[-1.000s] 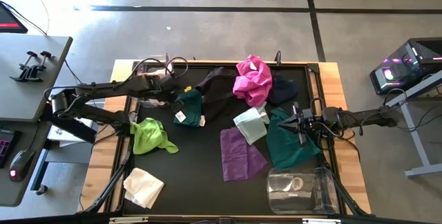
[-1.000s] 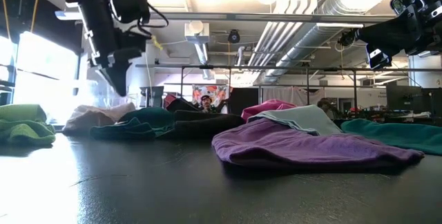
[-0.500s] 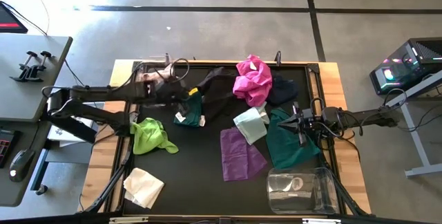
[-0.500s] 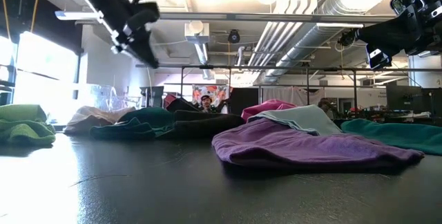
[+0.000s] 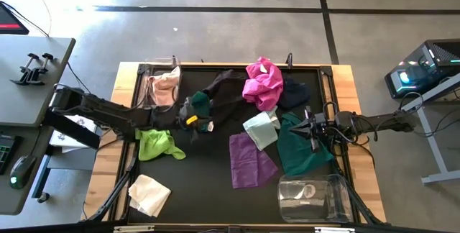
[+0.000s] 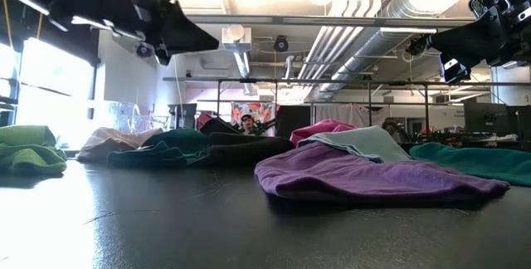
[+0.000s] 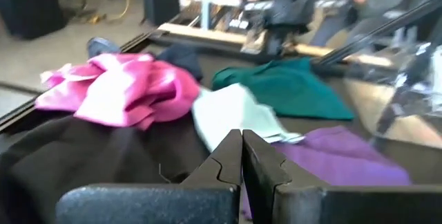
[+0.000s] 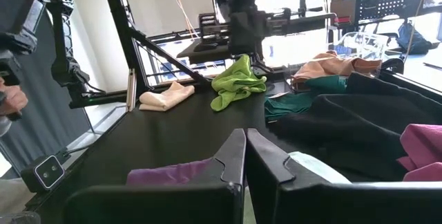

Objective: Sort towels by color in basket
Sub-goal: Put the right green towel into the bottom transparent bin

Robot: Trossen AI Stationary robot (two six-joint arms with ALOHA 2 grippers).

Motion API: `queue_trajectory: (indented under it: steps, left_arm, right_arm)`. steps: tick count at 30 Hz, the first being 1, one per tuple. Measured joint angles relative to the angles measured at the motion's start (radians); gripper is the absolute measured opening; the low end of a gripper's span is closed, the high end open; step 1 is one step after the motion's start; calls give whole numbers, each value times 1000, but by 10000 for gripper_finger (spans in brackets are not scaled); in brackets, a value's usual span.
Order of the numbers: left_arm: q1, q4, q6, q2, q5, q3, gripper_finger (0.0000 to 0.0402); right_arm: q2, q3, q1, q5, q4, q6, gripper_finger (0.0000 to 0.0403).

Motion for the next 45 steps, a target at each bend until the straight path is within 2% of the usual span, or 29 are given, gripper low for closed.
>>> queue_trajectory:
  steps: [3,7,19,24,29,31,34,37,41,45]
  left_arm:
    - [-43,82,-1,0,-31,-43,1]
    - [-77,110,-1,0,-76,-53,1]
    - [-50,139,146,0,-100,-54,0]
    - [-16,143,200,9,-100,-54,0]
    - [-1,142,171,30,-100,-54,0]
    - [-10,143,150,46,-100,-53,0]
    - [-38,142,78,75,-99,-54,0]
    - [-56,168,79,103,-98,-54,0]
    - [-56,248,93,126,-100,-54,0]
    - [-54,286,94,153,-99,-54,0]
  right_arm:
    - [0,0,0,0,0,0,1]
    - [0,0,0,0,0,0,1]
    - [0,0,0,0,1,20,1]
    - [0,0,0,68,45,18,1]
    - [18,0,-1,165,211,67,1]
    - [31,0,-1,127,301,68,1]
    - [69,0,12,-16,452,41,1]
    - [120,0,35,-91,592,4,1]
    - [202,0,73,-93,627,-54,1]
    - [311,0,97,-42,634,-87,1]
